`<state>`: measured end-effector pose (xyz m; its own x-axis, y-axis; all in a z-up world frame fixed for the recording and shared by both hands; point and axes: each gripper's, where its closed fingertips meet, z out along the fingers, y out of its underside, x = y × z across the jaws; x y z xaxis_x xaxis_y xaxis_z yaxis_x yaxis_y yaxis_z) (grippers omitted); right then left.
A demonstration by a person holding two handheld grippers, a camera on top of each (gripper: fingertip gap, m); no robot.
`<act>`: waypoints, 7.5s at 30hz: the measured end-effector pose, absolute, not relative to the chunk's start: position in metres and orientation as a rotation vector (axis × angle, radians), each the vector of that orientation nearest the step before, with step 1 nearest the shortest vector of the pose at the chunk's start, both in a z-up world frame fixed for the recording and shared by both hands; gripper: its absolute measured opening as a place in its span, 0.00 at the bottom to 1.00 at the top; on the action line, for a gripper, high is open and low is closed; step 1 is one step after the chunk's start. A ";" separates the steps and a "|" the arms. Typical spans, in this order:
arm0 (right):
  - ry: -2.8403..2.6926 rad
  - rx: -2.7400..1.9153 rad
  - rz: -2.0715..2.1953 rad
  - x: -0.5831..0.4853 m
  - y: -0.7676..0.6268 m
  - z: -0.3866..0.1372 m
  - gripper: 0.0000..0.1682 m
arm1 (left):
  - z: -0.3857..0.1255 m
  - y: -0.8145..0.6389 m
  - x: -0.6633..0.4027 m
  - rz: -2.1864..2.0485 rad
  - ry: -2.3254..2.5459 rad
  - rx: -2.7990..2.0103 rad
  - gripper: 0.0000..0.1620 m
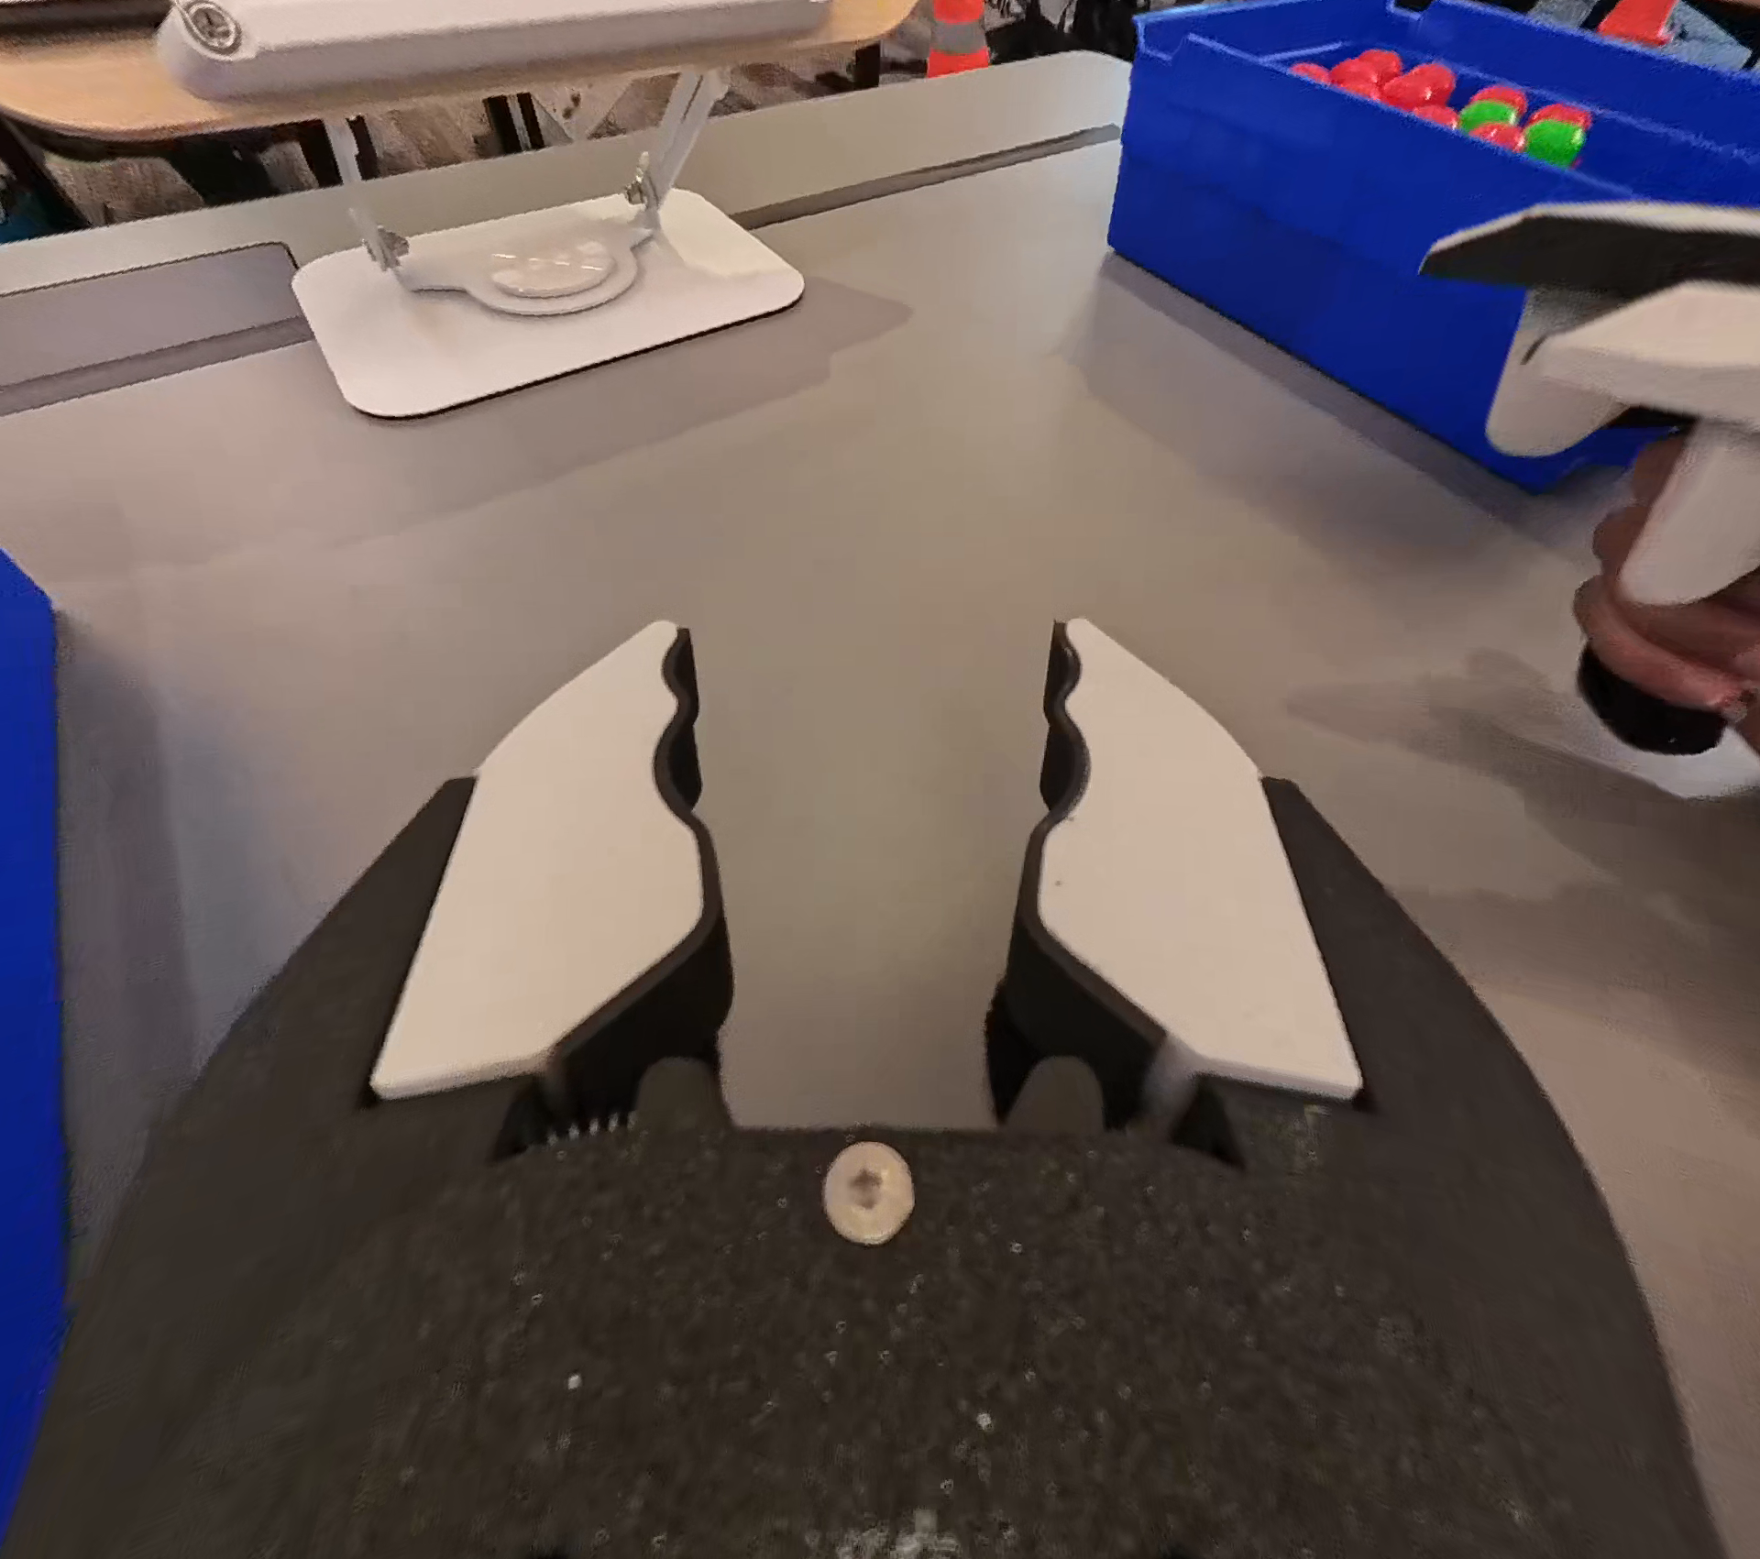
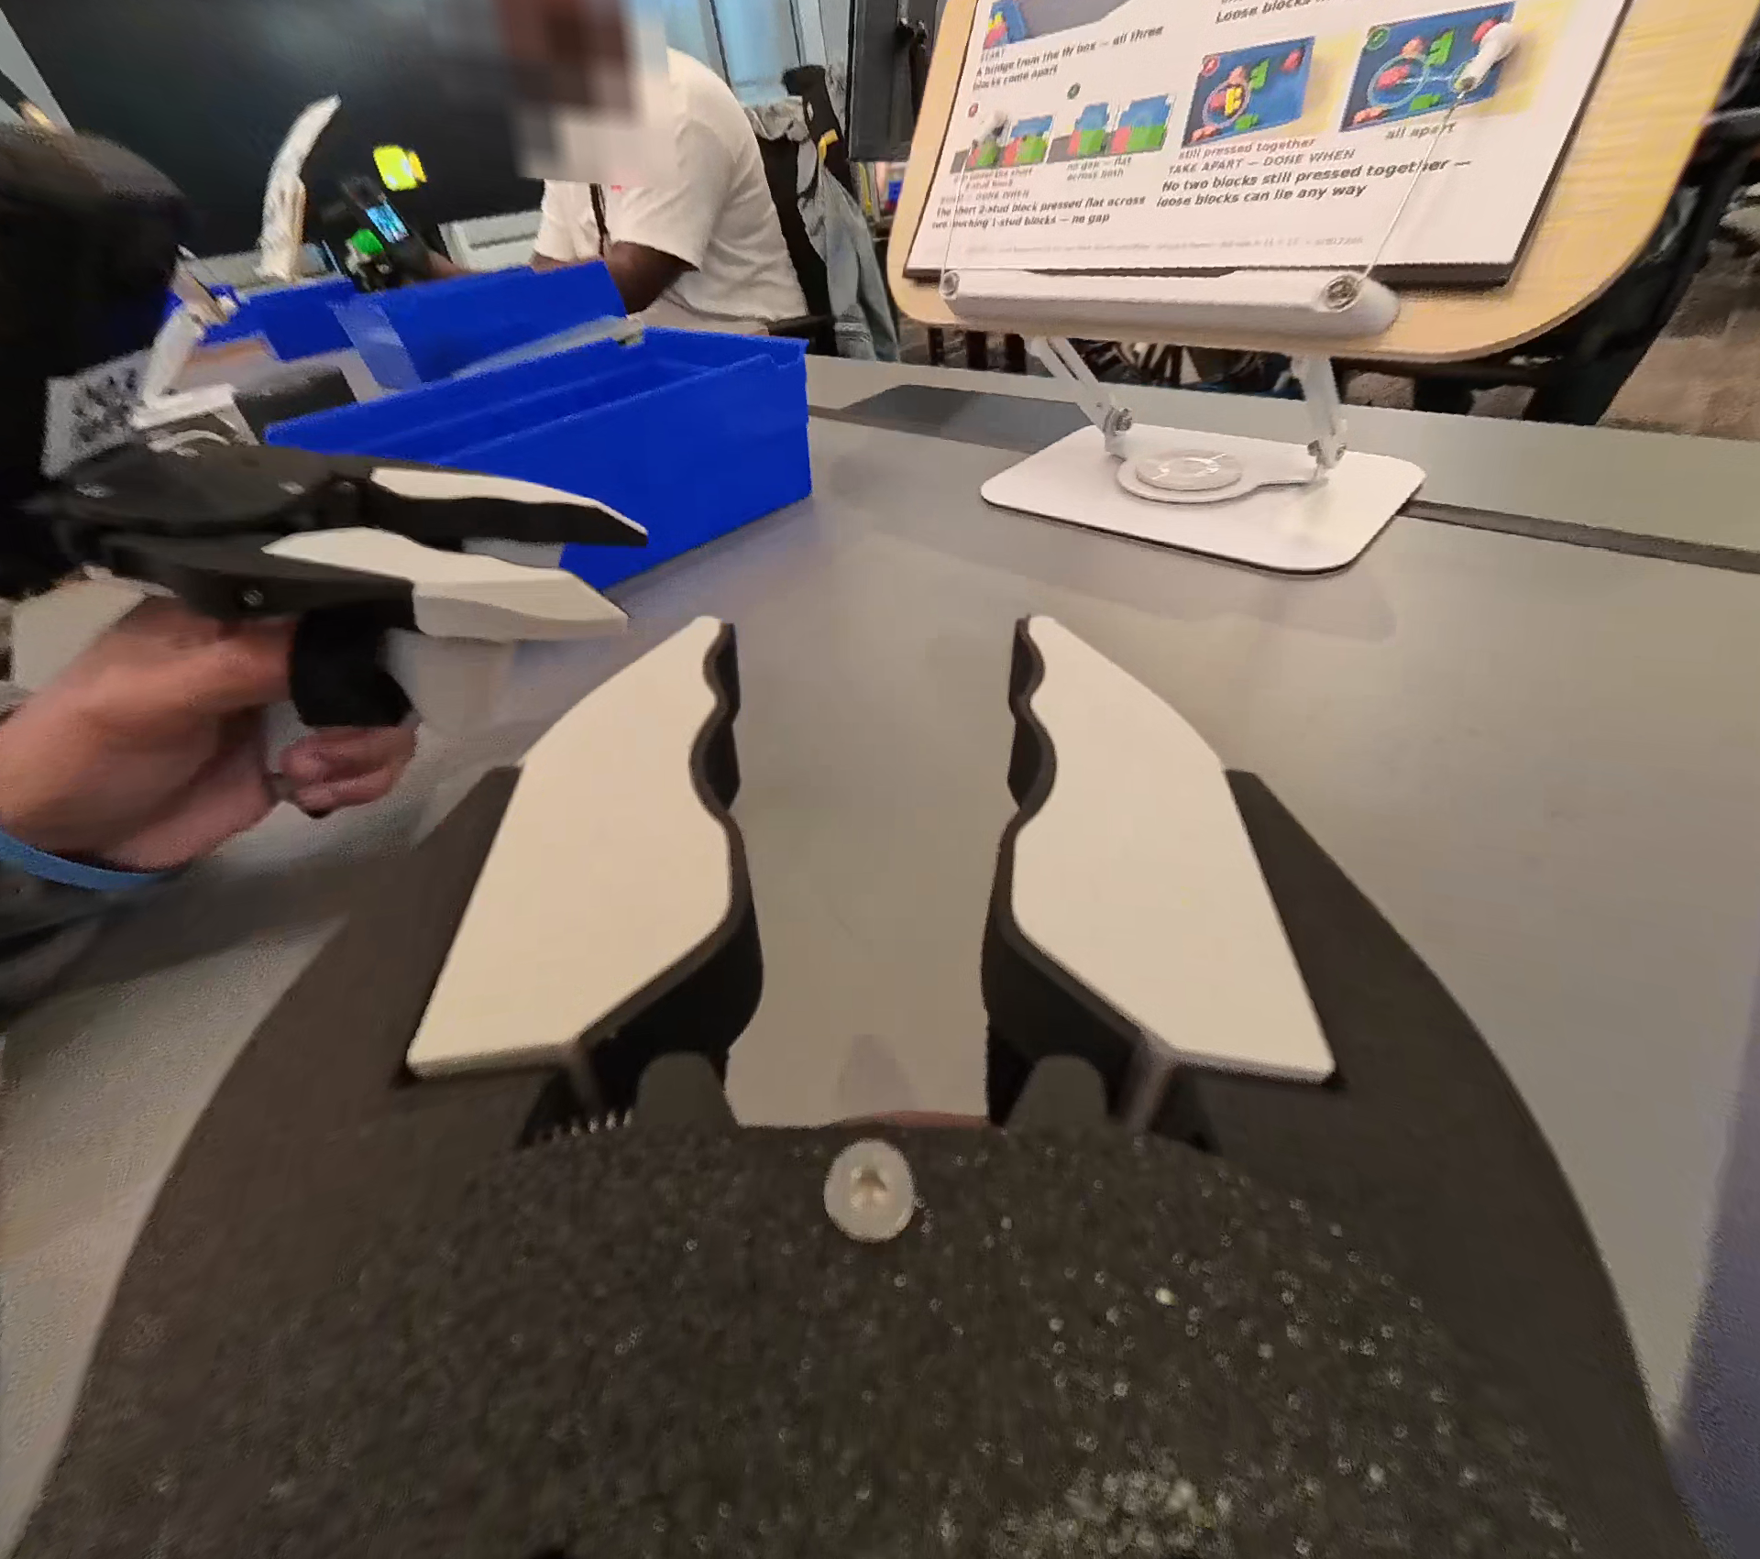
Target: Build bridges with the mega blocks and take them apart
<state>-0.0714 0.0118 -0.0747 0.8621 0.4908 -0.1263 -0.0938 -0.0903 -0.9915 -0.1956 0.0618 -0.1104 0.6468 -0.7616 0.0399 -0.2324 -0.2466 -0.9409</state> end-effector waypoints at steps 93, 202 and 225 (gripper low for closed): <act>0.485 -1.802 0.135 0.248 -0.050 -0.126 0.18 | -0.129 0.028 0.088 -0.536 0.641 -2.049 0.03; -0.617 -1.577 0.609 -0.326 -0.169 -0.090 0.30 | -0.133 -0.090 -0.521 -0.269 -0.116 -1.961 0.04; -0.192 -1.200 0.045 -0.175 -0.112 0.110 0.05 | 0.105 -0.054 -0.364 -0.284 0.043 -1.319 0.03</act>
<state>-0.1755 -0.1123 0.1104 0.9828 0.1366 0.1244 0.0671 0.3636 -0.9291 -0.3638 -0.0542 0.1045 0.9646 -0.2297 0.1296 0.1812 0.2200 -0.9585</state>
